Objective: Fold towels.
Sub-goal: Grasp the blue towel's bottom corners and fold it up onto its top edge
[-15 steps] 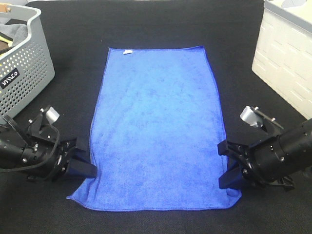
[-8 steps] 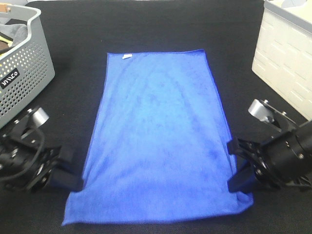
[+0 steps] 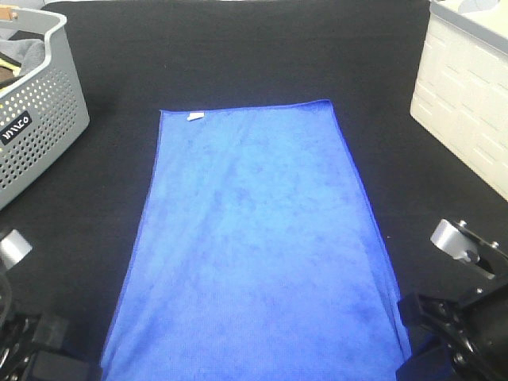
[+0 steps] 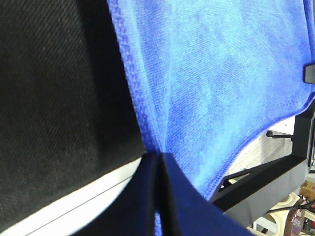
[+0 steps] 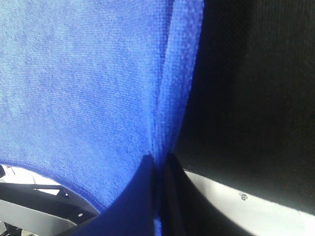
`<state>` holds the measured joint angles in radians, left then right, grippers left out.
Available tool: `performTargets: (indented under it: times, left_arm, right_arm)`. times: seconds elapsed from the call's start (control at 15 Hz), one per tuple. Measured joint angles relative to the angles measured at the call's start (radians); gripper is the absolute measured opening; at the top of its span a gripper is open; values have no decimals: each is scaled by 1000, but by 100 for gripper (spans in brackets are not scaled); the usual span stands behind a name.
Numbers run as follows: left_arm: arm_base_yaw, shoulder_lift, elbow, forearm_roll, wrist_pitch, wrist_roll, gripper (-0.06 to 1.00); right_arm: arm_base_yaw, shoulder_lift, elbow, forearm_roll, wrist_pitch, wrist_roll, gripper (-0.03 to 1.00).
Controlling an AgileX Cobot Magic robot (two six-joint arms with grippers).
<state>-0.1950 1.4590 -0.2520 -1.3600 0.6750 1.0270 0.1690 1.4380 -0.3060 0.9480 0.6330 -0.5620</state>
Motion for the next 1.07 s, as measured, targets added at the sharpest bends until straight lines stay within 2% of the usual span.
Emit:
performTargets:
  times: [0.2, 0.33, 0.4, 0.6, 0.73, 0.87, 0.93, 1.07]
  left_arm:
    - [-1, -3, -14, -12, 0, -2, 0]
    - [-1, -3, -108, -8, -5, -49, 0]
    - [-1, -4, -156, 22, -6, -89, 0]
    - [-1, 31, -327, 212, -25, -261, 0]
    - [6, 97, -449, 289, -30, -318, 0]
    - [48, 205, -601, 314, -29, -338, 0]
    - [48, 205, -601, 314, -29, -338, 0]
    - [71, 297, -723, 319, -29, -341, 0]
  right_arm:
    - [0, -25, -19, 3, -2, 0, 0]
    - [0, -27, -99, 2, -1, 2, 0]
    - [0, -27, -148, -1, -1, 12, 0]
    - [0, 28, -324, -73, 30, 81, 0]
    - [0, 97, -463, -137, 51, 136, 0]
    - [0, 208, -649, -188, 54, 165, 0]
    - [0, 208, -649, -188, 54, 165, 0]
    - [0, 310, -817, -193, 60, 181, 0]
